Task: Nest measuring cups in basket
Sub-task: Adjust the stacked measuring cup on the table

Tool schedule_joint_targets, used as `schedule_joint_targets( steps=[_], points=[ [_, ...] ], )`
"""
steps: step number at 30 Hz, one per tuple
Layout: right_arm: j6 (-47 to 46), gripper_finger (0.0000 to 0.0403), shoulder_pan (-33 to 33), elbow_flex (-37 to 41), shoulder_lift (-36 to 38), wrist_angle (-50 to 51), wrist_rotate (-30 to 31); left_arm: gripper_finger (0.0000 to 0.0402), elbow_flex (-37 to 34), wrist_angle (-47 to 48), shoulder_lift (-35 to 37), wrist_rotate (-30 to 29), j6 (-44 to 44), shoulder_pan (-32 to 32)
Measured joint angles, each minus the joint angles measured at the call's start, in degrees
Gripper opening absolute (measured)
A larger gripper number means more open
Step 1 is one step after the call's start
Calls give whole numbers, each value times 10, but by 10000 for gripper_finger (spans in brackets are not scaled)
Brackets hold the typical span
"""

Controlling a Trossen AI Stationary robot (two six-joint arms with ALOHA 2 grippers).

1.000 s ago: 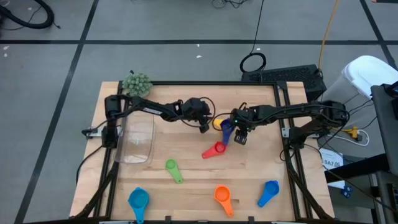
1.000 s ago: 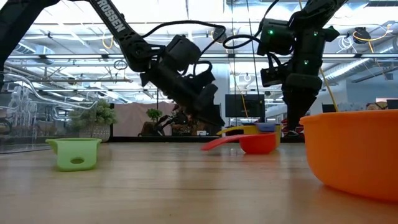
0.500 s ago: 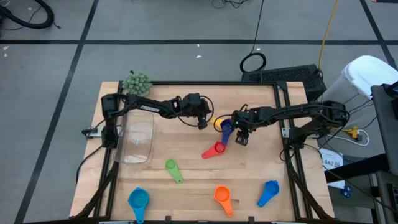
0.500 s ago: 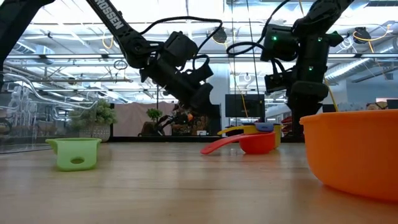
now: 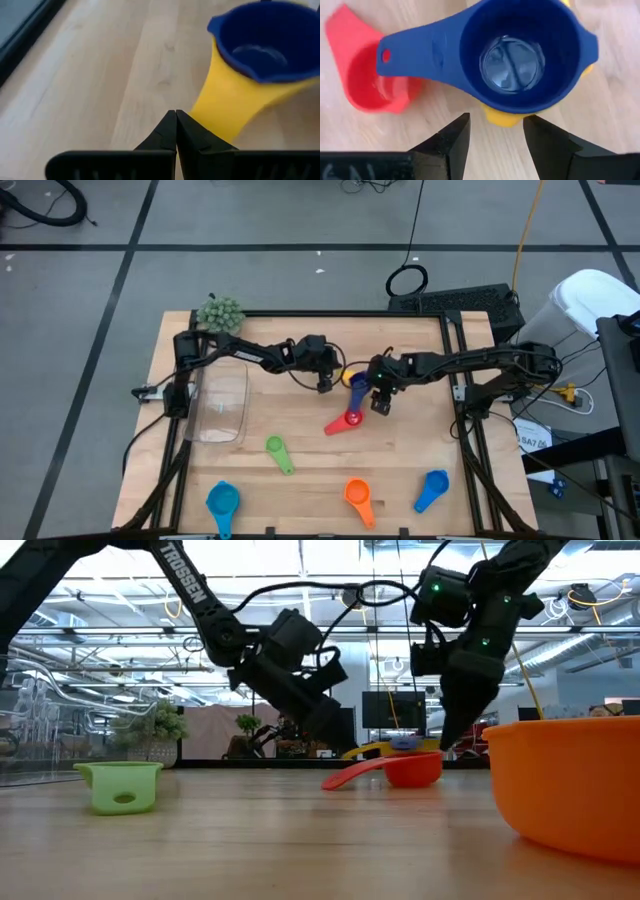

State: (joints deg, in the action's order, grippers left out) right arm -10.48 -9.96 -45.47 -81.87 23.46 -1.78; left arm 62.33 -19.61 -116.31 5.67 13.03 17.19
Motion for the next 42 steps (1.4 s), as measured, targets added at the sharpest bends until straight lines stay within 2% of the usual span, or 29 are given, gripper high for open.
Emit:
schedule_joint_targets(
  steps=[4,8,17,23,31,42],
  points=[
    [9,176,1,0,0,-23,9,1,0,-12,-7,21,-14,-3],
    [20,176,-7,0,0,-29,45,3,0,-13,-7,24,-16,-10],
    [27,176,-32,0,0,-40,53,6,0,11,-7,24,-38,-23],
    [35,176,-47,0,0,-49,111,6,0,28,6,20,-57,-23],
    [37,176,-50,0,29,71,155,8,0,92,30,-1,-50,-10],
    [19,171,-50,11,56,97,136,3,0,177,58,-7,-60,0]
  ],
)
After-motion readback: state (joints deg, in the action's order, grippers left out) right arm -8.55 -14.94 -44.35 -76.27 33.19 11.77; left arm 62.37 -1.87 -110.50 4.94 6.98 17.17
